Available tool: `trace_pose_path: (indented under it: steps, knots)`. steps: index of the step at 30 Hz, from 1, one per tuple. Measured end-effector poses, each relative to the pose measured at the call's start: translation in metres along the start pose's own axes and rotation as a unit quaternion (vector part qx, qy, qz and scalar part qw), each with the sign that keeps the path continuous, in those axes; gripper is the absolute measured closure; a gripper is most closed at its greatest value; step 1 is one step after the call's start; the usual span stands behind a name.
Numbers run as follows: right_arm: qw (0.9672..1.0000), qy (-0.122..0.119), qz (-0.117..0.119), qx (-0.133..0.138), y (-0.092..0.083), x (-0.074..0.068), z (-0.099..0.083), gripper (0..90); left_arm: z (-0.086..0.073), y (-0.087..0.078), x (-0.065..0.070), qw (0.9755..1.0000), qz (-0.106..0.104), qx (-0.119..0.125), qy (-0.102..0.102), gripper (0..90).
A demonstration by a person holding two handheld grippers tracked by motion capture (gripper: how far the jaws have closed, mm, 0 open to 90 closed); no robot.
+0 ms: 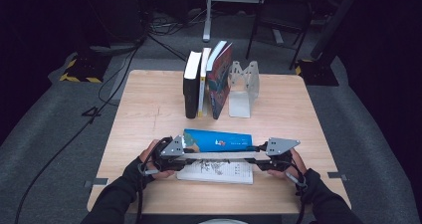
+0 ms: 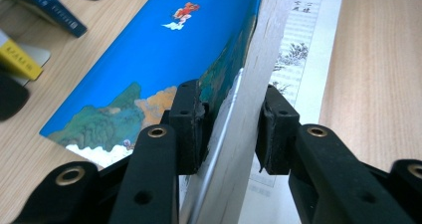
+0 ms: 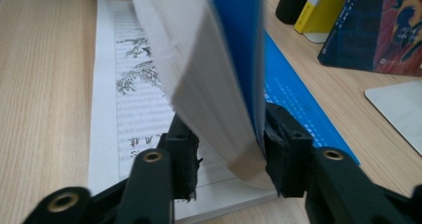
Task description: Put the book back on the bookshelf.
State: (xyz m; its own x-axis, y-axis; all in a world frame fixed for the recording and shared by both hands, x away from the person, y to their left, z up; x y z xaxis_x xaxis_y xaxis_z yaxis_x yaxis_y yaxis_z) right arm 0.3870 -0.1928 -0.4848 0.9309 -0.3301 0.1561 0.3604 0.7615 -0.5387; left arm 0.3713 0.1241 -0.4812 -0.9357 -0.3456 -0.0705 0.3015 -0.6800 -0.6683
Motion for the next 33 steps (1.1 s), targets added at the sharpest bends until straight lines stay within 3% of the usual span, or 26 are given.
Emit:
trace_pose_path:
  steps: [4,8,15,18,22,23,25,26,29,31,33]
  knots:
    - [0.9999,-0.006,-0.012,0.0,0.002,-0.006,0.006,63.3,0.003,-0.005,0.001,0.9994,0.026,-0.005,-0.022,55.4]
    - [0.9998,-0.014,-0.014,-0.002,0.004,-0.011,0.01,64.1,0.012,0.0,0.015,0.9984,0.048,-0.029,0.004,52.2]
    - [0.9995,-0.031,-0.009,-0.006,0.008,-0.026,0.02,64.9,0.011,0.018,0.025,0.9957,0.067,-0.063,0.0,46.8]
    - [0.9992,-0.039,0.001,-0.006,0.012,-0.035,0.028,66.2,0.01,0.019,0.025,0.9943,0.083,-0.067,0.007,51.9]
    - [0.999,-0.043,-0.007,0.002,0.013,-0.038,0.035,64.9,0.009,0.017,0.024,0.9955,0.075,-0.057,0.008,57.7]
    - [0.9989,-0.046,-0.008,0.004,0.013,-0.037,0.035,62.6,0.008,0.017,0.023,0.9961,0.07,-0.053,0.01,59.4]
    - [0.9994,-0.032,0.012,0.012,0.013,-0.033,0.032,52.4,0.007,0.016,0.023,0.9969,0.064,-0.044,0.013,61.5]
    - [0.9992,-0.039,-0.007,0.003,0.014,-0.028,0.028,48.1,0.007,0.016,0.022,0.9972,0.061,-0.042,0.013,62.2]
    - [0.9997,-0.014,-0.007,-0.016,0.018,-0.015,0.014,43.5,0.007,0.016,0.022,0.9974,0.058,-0.042,0.012,62.4]
    - [0.9993,-0.008,-0.009,-0.036,0.023,-0.007,0.003,51.4,0.007,0.016,0.022,0.9974,0.057,-0.042,0.014,62.0]
    - [0.9995,-0.02,-0.006,-0.023,0.023,-0.008,0.002,59.4,0.008,0.015,0.021,0.9978,0.054,-0.039,0.004,61.6]
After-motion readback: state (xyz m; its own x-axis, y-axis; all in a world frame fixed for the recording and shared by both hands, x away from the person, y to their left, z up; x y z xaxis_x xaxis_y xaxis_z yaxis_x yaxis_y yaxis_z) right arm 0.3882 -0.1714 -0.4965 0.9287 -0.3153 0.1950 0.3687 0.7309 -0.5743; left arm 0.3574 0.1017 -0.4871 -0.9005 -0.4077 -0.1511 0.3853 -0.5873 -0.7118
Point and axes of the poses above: each handheld gripper's, and its own axes: y roughly forward along the jaws, z roughly out of its top, x roughly to its right, the point moved 4 cm from there along y, roughly forward along the jaws, and after that the axes turned 1 degree about -z, right-handed, at the moved point
